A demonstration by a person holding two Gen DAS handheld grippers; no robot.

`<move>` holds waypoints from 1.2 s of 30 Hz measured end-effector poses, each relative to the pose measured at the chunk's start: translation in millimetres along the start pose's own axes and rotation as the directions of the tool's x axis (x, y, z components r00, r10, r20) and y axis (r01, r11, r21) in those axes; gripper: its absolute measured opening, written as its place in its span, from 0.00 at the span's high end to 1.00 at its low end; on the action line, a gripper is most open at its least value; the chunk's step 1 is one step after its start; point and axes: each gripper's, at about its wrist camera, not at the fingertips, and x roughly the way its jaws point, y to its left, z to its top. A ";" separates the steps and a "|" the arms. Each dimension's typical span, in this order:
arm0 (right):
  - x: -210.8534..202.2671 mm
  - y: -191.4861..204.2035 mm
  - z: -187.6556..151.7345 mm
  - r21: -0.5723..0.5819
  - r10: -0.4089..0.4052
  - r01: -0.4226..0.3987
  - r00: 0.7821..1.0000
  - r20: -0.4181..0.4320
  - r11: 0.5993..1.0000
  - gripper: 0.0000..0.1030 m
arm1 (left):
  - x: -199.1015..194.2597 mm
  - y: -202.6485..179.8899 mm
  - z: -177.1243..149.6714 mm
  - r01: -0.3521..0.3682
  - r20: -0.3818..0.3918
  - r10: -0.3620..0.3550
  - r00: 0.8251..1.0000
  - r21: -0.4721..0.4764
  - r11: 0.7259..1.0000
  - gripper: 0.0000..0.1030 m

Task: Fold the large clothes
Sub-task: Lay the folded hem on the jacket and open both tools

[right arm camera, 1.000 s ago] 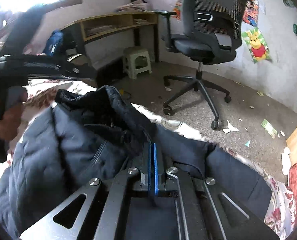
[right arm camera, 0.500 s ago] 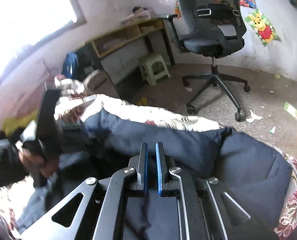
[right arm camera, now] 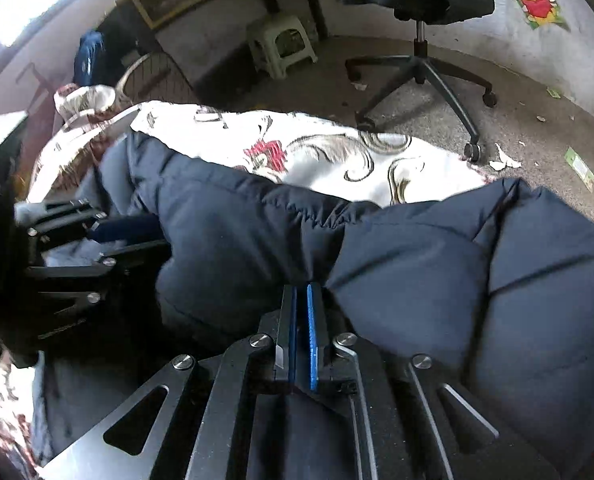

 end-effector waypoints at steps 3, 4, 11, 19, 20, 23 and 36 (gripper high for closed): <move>9.7 1.3 -1.9 -0.007 -0.018 0.018 1.000 0.010 1.000 0.99 | 6.0 3.1 -1.1 0.011 0.005 -0.011 1.000 -0.035 0.999 0.78; 8.4 -0.3 -3.5 -0.004 -0.016 0.016 1.000 0.015 1.000 0.99 | 7.0 3.4 -3.6 0.010 0.016 -0.009 1.000 -0.047 0.999 0.79; -47.9 -22.9 -27.6 0.072 -0.017 0.002 0.979 0.203 0.997 0.99 | -3.6 18.1 -21.6 0.074 0.074 -0.063 0.995 -0.162 0.984 0.79; -31.8 -44.4 -40.2 0.106 -0.078 0.063 0.986 0.146 0.992 0.99 | 3.6 16.5 -30.3 0.084 0.077 -0.071 0.995 -0.186 0.979 0.79; -27.6 -43.5 -38.6 0.100 -0.086 0.071 0.985 0.148 0.992 0.99 | 6.0 12.3 -30.0 0.061 0.074 -0.048 0.996 -0.174 0.983 0.79; -21.1 -40.8 -39.2 0.091 -0.093 0.079 0.983 0.159 0.993 0.99 | 9.1 9.4 -27.8 0.034 0.077 -0.021 0.997 -0.171 0.985 0.79; -71.4 -28.8 -59.8 0.064 -0.088 0.072 0.953 0.289 0.995 0.59 | -34.8 -5.7 -34.0 -0.064 0.145 0.098 0.985 -0.226 0.972 0.73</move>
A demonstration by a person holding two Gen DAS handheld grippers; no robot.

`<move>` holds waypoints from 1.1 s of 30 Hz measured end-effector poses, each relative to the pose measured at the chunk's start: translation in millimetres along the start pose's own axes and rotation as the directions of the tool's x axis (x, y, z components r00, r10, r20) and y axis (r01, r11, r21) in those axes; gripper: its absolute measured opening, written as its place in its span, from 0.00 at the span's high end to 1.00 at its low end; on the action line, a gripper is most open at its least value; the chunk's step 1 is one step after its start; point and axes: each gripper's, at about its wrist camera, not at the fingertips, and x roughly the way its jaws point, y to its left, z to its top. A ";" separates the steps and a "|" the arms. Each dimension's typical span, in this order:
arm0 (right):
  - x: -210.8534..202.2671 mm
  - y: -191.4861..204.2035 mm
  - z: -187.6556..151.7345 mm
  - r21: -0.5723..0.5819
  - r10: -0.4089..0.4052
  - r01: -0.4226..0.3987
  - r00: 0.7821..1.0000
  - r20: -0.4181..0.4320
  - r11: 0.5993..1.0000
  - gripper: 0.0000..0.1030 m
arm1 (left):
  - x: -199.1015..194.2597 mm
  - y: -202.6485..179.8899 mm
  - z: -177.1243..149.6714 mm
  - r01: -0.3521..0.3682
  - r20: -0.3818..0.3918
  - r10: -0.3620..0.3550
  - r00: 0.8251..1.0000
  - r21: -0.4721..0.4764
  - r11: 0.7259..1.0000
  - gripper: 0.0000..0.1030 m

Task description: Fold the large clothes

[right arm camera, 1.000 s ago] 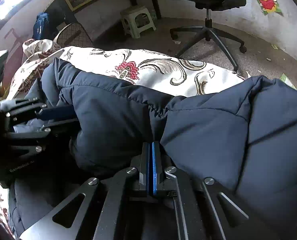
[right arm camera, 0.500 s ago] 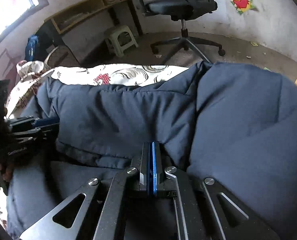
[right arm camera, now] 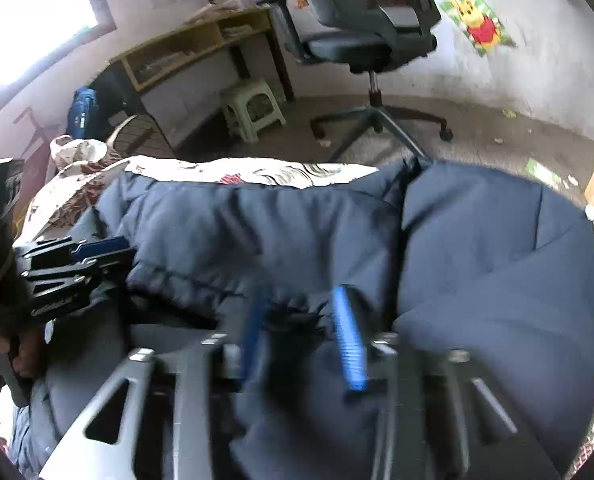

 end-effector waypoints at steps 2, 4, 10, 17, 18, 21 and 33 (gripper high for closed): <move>-10.4 3.1 2.5 -0.015 -0.032 0.032 0.999 0.024 0.999 0.52 | -9.3 1.0 -0.5 0.003 0.022 -0.002 1.000 -0.024 1.000 0.72; -20.4 2.0 6.3 -0.007 -0.036 0.037 0.999 0.038 0.999 0.49 | -21.1 3.0 -2.7 0.002 0.051 0.001 0.999 -0.058 0.998 0.57; -59.0 -4.5 14.6 0.037 -0.071 0.068 0.992 0.109 0.997 0.29 | -57.2 2.5 -7.6 0.001 0.127 0.012 0.992 -0.104 0.995 0.25; -99.8 0.5 15.8 0.070 -0.100 0.088 0.979 0.179 0.994 0.10 | -95.4 -1.3 -11.9 -0.010 0.195 0.043 0.980 -0.164 0.986 0.05; -105.5 3.3 15.2 0.069 -0.100 0.089 0.977 0.189 0.994 0.10 | -102.1 -0.6 -12.8 -0.009 0.204 0.046 0.978 -0.180 0.984 0.01; -125.1 9.6 12.4 0.074 -0.103 0.089 0.970 0.220 0.993 0.07 | -120.1 -0.4 -16.6 -0.005 0.229 0.052 0.972 -0.200 0.980 0.01; -201.0 37.1 -4.7 0.010 -0.124 0.126 0.953 0.275 0.992 0.02 | -204.3 -10.9 -43.7 -0.037 0.345 0.097 0.934 -0.175 0.984 0.00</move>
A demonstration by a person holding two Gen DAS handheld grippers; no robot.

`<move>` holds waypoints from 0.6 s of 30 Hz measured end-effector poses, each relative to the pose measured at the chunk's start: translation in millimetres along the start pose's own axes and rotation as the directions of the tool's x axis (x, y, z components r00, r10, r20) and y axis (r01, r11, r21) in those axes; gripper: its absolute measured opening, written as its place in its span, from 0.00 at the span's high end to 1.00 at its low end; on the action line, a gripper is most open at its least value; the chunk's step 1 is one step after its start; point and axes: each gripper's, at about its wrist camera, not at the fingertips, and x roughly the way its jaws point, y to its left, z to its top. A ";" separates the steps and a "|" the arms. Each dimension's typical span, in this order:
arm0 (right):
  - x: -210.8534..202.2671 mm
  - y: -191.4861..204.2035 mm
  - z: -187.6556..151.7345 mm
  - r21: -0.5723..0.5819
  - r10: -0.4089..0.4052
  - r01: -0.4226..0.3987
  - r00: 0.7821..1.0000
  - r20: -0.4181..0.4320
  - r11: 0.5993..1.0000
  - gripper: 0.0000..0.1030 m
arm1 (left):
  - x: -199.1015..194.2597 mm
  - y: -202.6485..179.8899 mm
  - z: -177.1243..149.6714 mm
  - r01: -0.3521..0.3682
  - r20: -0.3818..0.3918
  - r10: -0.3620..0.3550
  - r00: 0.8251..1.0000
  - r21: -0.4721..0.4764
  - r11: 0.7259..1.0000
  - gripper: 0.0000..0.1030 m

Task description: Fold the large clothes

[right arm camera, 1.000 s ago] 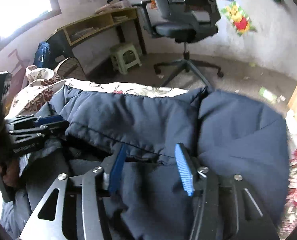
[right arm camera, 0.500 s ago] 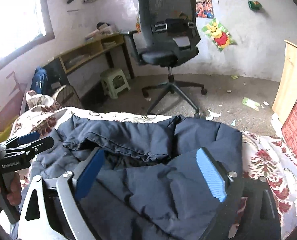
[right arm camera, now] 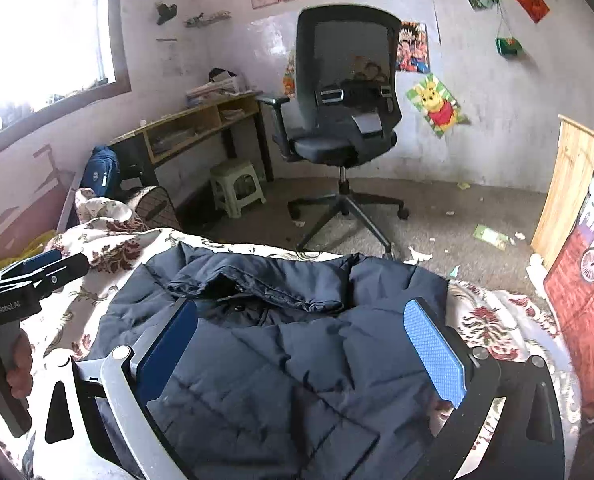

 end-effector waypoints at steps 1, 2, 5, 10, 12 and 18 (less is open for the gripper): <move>-8.6 1.9 0.5 -0.010 -0.003 0.003 1.000 0.006 1.000 0.02 | -6.6 -0.7 -0.9 0.001 0.006 -0.001 1.000 0.003 1.000 0.00; -15.9 3.8 0.3 -0.018 -0.006 0.006 1.000 0.011 1.000 0.02 | -15.0 -0.7 -1.8 0.002 0.014 -0.002 1.000 0.006 1.000 0.00; -42.0 10.6 -0.9 -0.043 -0.014 0.015 1.000 0.024 0.999 0.02 | -42.6 -0.3 -6.4 0.009 0.042 -0.010 0.999 0.020 1.000 0.00; -90.4 26.9 -12.3 -0.065 -0.018 0.021 0.999 0.037 0.998 0.02 | -85.7 1.6 -16.4 0.011 0.071 -0.013 0.997 0.029 1.000 0.00; -107.9 35.1 -18.1 -0.076 -0.017 0.019 0.999 0.034 0.997 0.02 | -105.6 2.7 -22.3 0.013 0.080 -0.016 0.997 0.034 0.999 0.00; -149.7 51.8 -43.2 -0.080 -0.027 0.030 0.999 0.045 0.996 0.02 | -162.7 9.3 -43.5 0.003 0.107 -0.011 0.994 0.071 0.997 0.00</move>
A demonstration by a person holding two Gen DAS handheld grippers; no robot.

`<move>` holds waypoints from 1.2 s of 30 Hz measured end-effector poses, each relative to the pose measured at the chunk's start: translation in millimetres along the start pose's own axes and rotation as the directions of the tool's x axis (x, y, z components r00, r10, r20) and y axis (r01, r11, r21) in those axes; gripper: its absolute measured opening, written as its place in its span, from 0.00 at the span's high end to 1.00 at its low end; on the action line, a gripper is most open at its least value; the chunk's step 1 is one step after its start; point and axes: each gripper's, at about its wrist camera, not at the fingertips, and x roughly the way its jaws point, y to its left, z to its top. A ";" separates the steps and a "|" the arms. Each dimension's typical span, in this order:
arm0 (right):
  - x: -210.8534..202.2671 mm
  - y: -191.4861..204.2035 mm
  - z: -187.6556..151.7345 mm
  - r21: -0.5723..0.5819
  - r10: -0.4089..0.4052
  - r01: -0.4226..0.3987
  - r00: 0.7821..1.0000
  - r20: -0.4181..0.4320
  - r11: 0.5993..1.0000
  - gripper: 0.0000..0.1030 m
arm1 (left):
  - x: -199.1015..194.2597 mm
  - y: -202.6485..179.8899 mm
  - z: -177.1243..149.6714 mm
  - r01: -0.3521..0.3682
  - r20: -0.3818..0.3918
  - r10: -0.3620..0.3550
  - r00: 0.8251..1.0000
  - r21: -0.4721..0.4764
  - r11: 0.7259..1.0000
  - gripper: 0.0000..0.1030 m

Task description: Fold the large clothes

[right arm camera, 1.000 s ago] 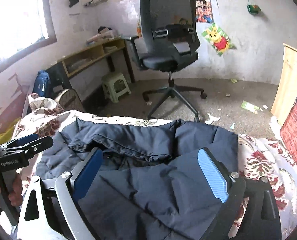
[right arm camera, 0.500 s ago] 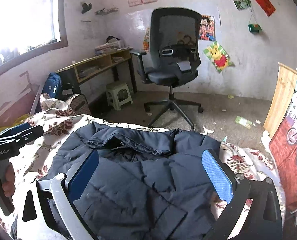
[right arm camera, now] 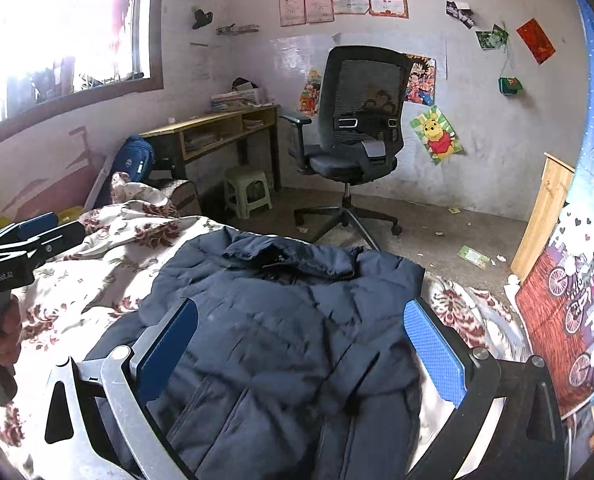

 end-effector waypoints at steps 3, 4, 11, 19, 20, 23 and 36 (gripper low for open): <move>-21.5 6.8 -19.8 -0.007 -0.014 0.014 1.000 0.020 1.000 0.02 | -27.9 6.8 -13.1 0.012 0.005 -0.013 1.000 0.020 1.000 0.00; -29.0 10.2 -28.5 -0.010 -0.027 0.027 0.999 0.032 1.000 0.02 | -37.2 10.1 -19.2 0.013 0.008 -0.013 1.000 0.031 0.999 0.00; -54.4 27.3 -84.7 -0.007 -0.014 0.014 0.999 0.033 1.000 0.02 | -74.9 33.8 -60.8 -0.030 0.019 0.029 0.999 0.053 0.998 0.00; -77.2 54.2 -144.7 -0.123 0.023 -0.027 0.999 -0.038 0.992 0.02 | -87.9 47.2 -130.2 -0.027 -0.046 0.030 0.999 0.062 0.998 0.00; -79.0 56.6 -148.1 -0.133 0.025 -0.031 0.999 -0.048 0.991 0.02 | -87.7 47.5 -139.6 -0.017 -0.062 0.021 0.998 0.064 0.998 0.00; -80.7 59.5 -168.4 -0.149 0.027 -0.040 0.996 -0.086 0.988 0.02 | -89.3 47.3 -165.2 0.005 -0.103 0.004 0.995 0.082 0.997 0.00; -61.7 66.8 -225.7 -0.068 0.086 -0.106 0.966 -0.244 0.992 0.02 | -85.1 45.8 -232.4 0.022 -0.265 -0.005 0.964 0.061 0.998 0.00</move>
